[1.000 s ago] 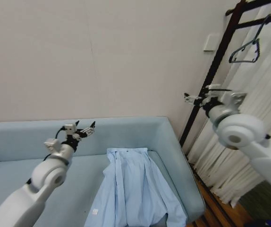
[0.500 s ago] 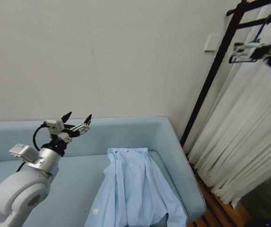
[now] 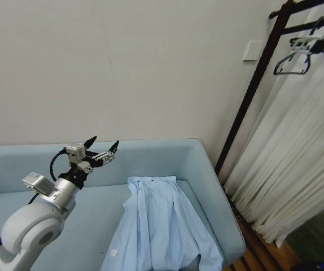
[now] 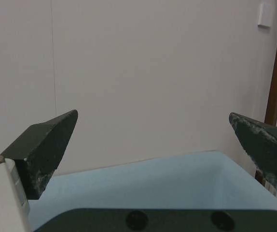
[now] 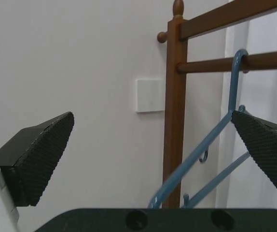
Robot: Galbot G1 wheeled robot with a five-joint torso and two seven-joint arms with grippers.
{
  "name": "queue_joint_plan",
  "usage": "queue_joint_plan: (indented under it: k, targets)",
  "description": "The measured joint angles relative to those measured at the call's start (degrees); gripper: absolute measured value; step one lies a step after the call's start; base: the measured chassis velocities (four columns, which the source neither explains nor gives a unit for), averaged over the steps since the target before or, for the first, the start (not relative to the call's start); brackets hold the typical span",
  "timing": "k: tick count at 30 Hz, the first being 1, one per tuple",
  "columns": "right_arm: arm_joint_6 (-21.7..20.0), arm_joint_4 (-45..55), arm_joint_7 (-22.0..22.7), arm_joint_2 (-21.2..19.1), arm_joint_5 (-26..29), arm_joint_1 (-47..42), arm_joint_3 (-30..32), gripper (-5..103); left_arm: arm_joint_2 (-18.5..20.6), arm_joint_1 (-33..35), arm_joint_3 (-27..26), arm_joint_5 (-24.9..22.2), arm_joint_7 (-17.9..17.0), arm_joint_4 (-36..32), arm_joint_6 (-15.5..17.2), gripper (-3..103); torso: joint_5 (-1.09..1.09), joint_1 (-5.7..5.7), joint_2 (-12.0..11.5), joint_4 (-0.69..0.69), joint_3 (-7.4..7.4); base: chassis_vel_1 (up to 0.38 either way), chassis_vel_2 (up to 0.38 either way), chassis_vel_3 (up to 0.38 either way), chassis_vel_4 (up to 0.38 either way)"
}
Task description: Pick up the clothes from the sofa and hang them on the clothes hanger.
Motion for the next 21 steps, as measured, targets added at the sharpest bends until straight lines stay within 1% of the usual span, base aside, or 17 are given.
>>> queue_joint_plan:
  k: [2,4,5,7,8,9,10,12,14,15,19,21]
  targets:
    - [-2.58,-3.51,4.27,3.43,-0.43,4.25,-2.9,100,-0.16,0.1,0.04,0.0,0.05,0.12,0.0,100,-0.01,0.0,0.0,-0.01,0.0,0.0,0.0,0.0,0.0]
    - [-4.6,-6.82,8.07,5.98,-0.64,7.82,-5.69,100,-0.41,0.05,0.22,0.0,0.44,0.16,0.02,100,-0.04,0.0,0.0,-0.02,0.0,0.0,0.0,0.0,0.0]
    - [-4.6,-6.82,8.07,5.98,-0.64,7.82,-5.69,100,-0.41,0.05,0.22,0.0,0.44,0.16,0.02,100,-0.04,0.0,0.0,-0.02,0.0,0.0,0.0,0.0,0.0]
    - [-5.73,-10.97,10.18,7.65,-0.58,11.16,-9.33,100,-0.72,-0.11,0.4,0.06,1.0,0.28,0.04,100,-0.03,0.0,0.01,-0.04,-0.01,0.0,0.0,0.0,0.0]
    - [-6.02,-12.58,11.09,8.24,0.08,12.21,-10.7,100,-0.82,-0.15,0.45,0.1,1.2,0.3,0.04,100,-0.01,-0.01,0.0,-0.06,-0.01,0.0,0.0,0.0,0.0]
    - [-6.28,-14.91,12.56,9.03,1.33,13.69,-12.73,100,-0.95,-0.18,0.51,0.14,1.48,0.31,0.04,100,0.01,0.0,0.0,-0.06,-0.01,0.0,0.0,0.0,0.0]
    - [-6.28,-14.91,12.56,9.03,1.33,13.69,-12.73,100,-0.95,-0.18,0.51,0.14,1.48,0.31,0.04,100,0.01,0.0,0.0,-0.06,-0.01,0.0,0.0,0.0,0.0]
    - [-6.19,-18.58,14.96,10.33,4.78,15.71,-16.16,100,-1.02,-0.38,0.7,0.17,1.96,0.37,0.04,100,0.01,0.0,0.0,-0.06,-0.01,0.0,0.0,0.0,0.0]
    - [-6.03,-20.72,16.93,11.6,7.7,16.72,-17.51,100,-1.02,-0.78,0.93,0.18,2.29,0.53,0.04,100,0.02,0.0,0.0,-0.04,-0.01,0.0,0.0,0.0,0.0]
    - [-6.03,-20.72,16.93,11.6,7.7,16.72,-17.51,100,-1.02,-0.78,0.93,0.18,2.29,0.53,0.04,100,0.02,0.0,0.0,-0.04,-0.01,0.0,0.0,0.0,0.0]
    - [-5.47,-26.15,20.63,14.83,11.03,17.93,-19.26,100,-1.02,-1.37,1.18,0.2,2.79,0.74,0.11,100,-0.01,0.0,0.0,-0.02,-0.01,0.0,0.0,0.0,0.0]
    - [-5.27,-27.21,21.31,15.43,11.79,17.97,-19.71,100,-1.14,-1.38,1.19,0.21,3.02,0.74,0.11,100,-0.01,0.0,0.0,-0.02,-0.01,0.0,0.0,0.0,0.0]
